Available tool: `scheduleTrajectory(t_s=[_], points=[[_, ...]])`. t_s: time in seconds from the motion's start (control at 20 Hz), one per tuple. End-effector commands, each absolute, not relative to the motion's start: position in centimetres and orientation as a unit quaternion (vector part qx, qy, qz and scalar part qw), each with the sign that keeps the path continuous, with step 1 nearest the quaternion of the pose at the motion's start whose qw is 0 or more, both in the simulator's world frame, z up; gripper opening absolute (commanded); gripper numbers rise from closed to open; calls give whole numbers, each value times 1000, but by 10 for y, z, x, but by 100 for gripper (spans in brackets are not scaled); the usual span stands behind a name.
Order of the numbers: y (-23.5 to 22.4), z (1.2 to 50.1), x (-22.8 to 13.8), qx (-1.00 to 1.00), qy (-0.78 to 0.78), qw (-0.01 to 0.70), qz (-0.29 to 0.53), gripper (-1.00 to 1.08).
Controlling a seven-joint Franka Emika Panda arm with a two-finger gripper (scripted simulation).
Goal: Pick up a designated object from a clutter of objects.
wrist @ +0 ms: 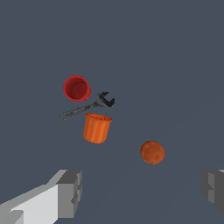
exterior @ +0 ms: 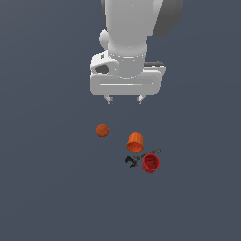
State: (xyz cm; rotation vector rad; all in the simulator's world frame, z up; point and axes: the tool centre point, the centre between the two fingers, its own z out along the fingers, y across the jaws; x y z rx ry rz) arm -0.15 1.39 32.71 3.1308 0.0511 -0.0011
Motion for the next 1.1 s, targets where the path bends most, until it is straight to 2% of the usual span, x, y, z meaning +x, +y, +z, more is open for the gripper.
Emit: scheduleTrajectory(t_s=[0.0,0.65,1.05], points=[[14,327,-1,1000,16,5,0,100],[14,328,1,1000,19,-8,-4,100],[2,302,0,1000,-11,-9,-4,100]])
